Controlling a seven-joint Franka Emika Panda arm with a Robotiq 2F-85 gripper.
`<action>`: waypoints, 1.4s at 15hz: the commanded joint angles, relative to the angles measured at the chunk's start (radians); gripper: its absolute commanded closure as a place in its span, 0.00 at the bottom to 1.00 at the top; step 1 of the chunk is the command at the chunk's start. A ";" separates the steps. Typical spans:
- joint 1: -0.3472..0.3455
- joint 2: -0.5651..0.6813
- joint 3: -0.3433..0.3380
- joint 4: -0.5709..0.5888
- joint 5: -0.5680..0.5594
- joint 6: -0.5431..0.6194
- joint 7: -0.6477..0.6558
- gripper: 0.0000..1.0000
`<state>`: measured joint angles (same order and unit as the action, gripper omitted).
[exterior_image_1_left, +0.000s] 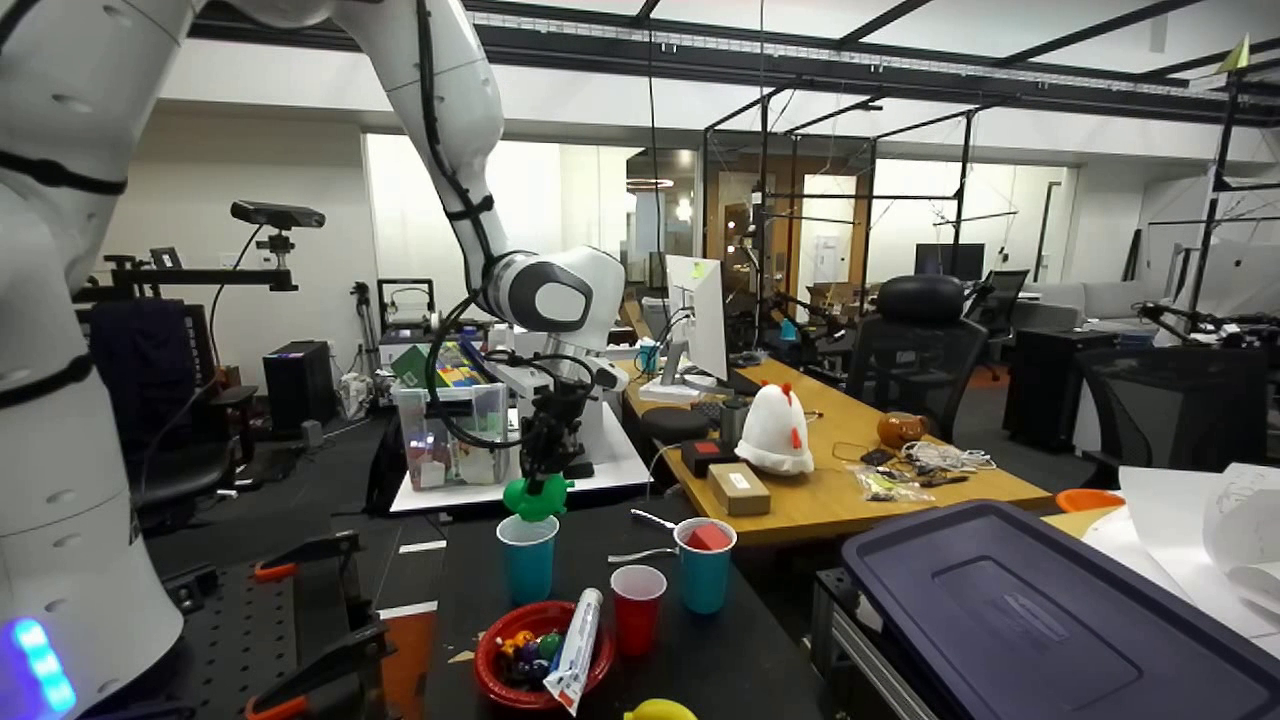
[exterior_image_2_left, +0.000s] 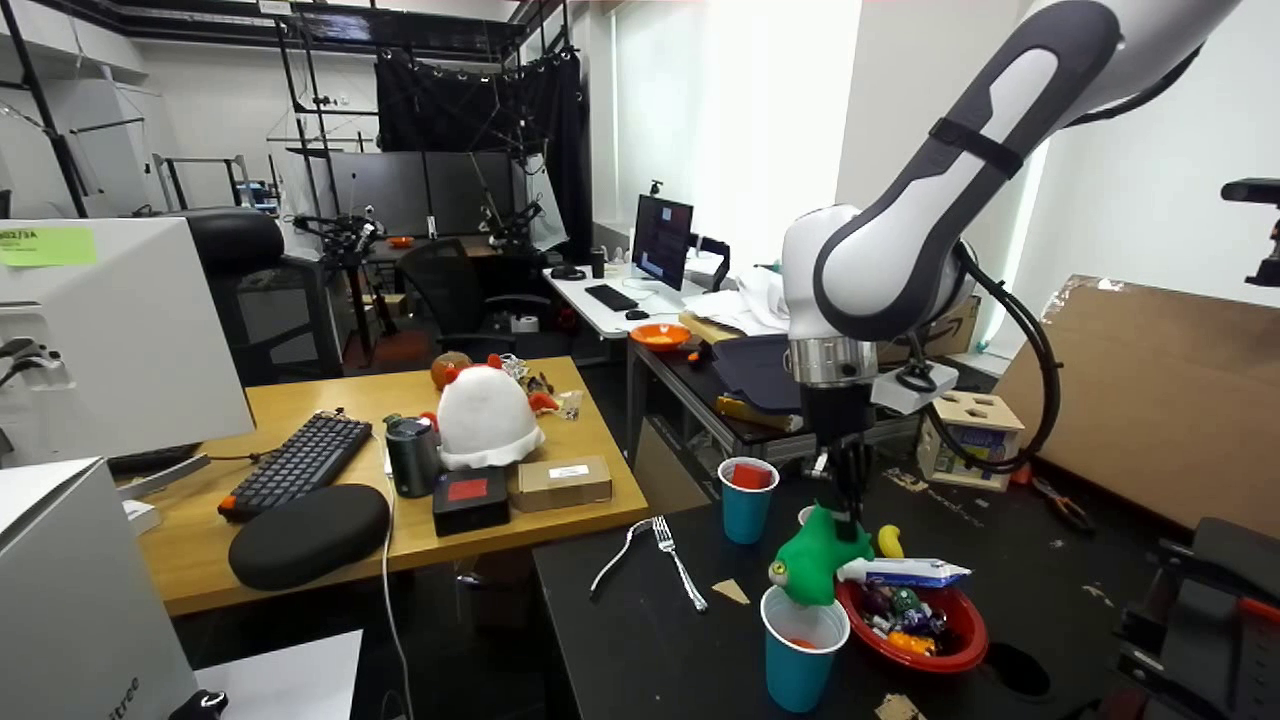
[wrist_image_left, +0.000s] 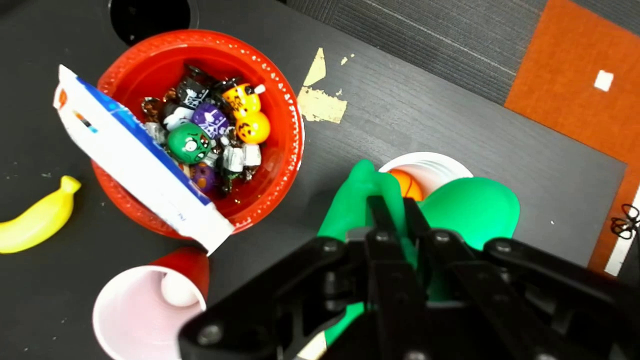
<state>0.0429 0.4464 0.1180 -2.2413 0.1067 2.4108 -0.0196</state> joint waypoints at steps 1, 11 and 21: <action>0.000 0.015 -0.004 0.042 0.005 -0.066 -0.015 0.98; 0.026 0.056 -0.010 0.114 -0.015 -0.173 0.007 0.98; 0.063 0.083 -0.030 0.154 -0.063 -0.230 0.037 0.98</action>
<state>0.0841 0.5279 0.1104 -2.1087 0.0808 2.2365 -0.0157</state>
